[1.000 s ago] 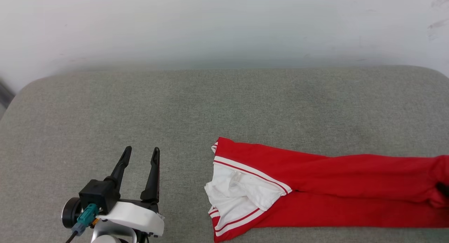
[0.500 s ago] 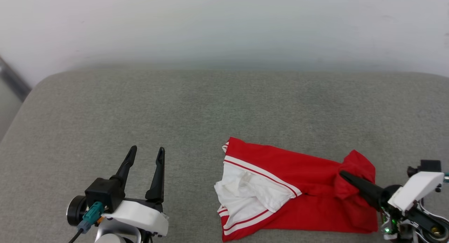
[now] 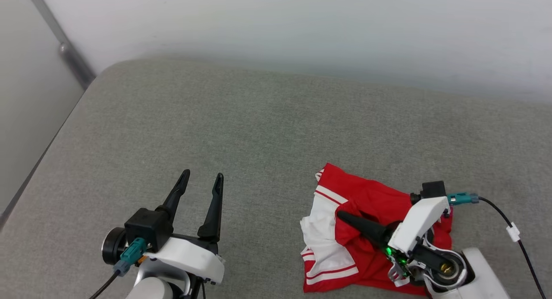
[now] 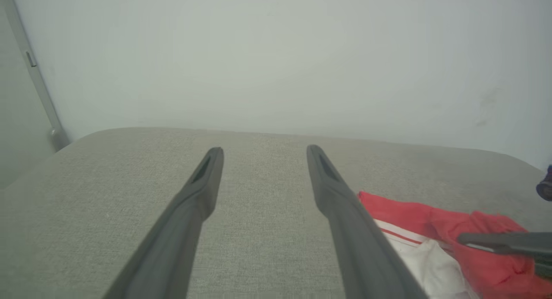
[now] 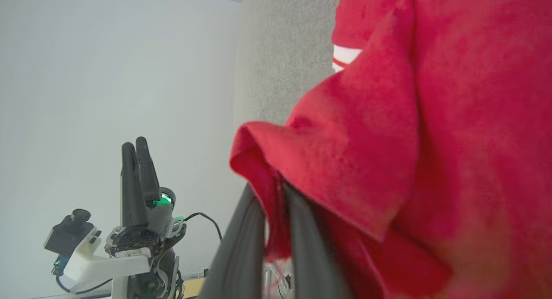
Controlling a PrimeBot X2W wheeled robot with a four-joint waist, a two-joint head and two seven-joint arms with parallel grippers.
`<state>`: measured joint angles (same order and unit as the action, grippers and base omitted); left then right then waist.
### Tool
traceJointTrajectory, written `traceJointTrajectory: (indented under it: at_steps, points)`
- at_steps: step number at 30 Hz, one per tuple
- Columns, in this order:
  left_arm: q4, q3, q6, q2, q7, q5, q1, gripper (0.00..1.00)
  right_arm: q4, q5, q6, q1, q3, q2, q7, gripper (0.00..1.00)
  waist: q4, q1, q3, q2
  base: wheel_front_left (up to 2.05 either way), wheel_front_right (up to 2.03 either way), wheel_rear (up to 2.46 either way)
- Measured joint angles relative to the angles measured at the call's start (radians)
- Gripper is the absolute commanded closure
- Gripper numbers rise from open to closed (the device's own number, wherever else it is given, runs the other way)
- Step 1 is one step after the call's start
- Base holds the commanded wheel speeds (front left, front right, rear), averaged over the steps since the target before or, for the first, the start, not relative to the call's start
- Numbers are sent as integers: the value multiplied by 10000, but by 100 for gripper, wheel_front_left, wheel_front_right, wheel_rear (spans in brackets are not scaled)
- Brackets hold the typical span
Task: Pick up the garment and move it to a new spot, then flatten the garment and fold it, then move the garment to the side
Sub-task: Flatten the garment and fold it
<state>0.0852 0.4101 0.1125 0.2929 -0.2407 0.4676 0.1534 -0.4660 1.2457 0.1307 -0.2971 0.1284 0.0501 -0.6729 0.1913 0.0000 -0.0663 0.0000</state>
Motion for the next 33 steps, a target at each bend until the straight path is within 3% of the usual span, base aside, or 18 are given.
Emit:
traceJointTrajectory:
  at_steps: [2,4,5,6,10,13,18,24,28,33]
  points:
    - [50,21,-31,-23,-15,-2,7,0,-309,-265,0,-162,357,4,568,97,175,0,-78,0,0,0,0]
    - [88,17,-29,-61,-48,-17,15,0,-581,-734,0,-364,681,4,1005,63,297,0,-169,0,0,0,0]
    - [109,15,-29,-69,-54,-29,17,0,-698,-930,0,-431,834,13,1166,36,334,0,-210,0,0,0,0]
    - [128,12,-27,-69,-59,-31,21,0,-779,-1112,0,-494,1012,44,1302,0,359,0,-241,0,0,0,0]
    - [184,-46,-6,-61,-90,-31,20,0,-627,-1509,0,-827,1714,334,1547,0,284,0,-251,0,0,0,0]
    - [222,-81,35,-19,-102,-50,12,0,780,-3223,2,-1298,3785,1685,2084,0,-164,0,-118,0,0,0,0]
    - [232,-107,96,19,-102,-15,-9,0,1457,-4638,2,-1457,4500,2807,3101,0,-662,0,-43,0,0,0,0]
    - [297,-297,389,65,-94,25,-58,0,1538,-6146,2,-1007,3407,3463,4537,0,-1321,0,31,0,0,0,0]
    - [305,-414,518,61,-109,4,-63,0,1639,-7110,2,-314,1962,3676,5446,0,-1729,0,63,0,0,0,0]
    - [370,-723,711,111,-176,-33,-208,0,2449,-8391,0,697,-100,3283,6619,0,-2064,0,134,0,0,0,0]
